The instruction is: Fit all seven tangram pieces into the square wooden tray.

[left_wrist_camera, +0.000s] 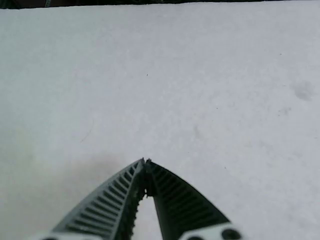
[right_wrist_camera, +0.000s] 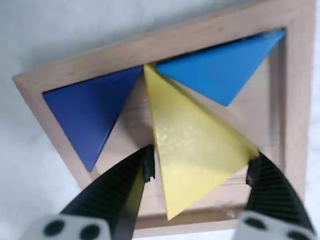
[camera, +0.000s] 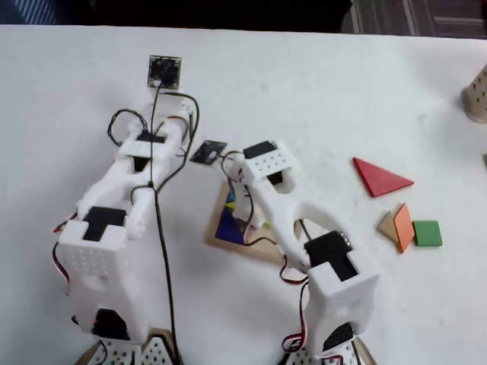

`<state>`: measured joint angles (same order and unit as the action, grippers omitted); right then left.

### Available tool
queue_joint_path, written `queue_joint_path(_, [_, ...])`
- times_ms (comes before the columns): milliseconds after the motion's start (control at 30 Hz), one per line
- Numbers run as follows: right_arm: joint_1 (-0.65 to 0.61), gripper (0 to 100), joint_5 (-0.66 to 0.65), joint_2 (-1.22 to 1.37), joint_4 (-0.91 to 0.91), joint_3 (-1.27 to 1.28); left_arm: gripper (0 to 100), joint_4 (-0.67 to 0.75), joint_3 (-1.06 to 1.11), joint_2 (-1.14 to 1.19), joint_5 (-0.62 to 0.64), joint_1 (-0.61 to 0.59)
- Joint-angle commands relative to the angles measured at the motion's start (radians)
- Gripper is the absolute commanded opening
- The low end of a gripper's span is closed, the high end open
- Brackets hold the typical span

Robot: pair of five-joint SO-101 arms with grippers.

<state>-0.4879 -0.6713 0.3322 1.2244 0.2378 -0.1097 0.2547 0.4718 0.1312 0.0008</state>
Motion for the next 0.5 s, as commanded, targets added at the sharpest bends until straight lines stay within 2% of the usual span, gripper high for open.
queue_joint_path(0, [0.004,23.8,-0.017,0.002,-0.005,-0.035,2,0.0,-0.057,-0.051,0.009,-0.01])
queue_joint_path(167, [0.004,12.7,-0.017,0.002,-0.005,-0.035,2,0.0,-0.057,-0.051,0.009,-0.01])
queue_joint_path(400, [0.004,21.1,-0.014,0.001,0.001,-0.034,2,0.0,-0.058,-0.051,0.009,-0.01])
queue_joint_path(467, [0.002,19.7,-0.014,0.001,0.004,-0.029,2,0.0,-0.058,-0.051,0.009,-0.01])
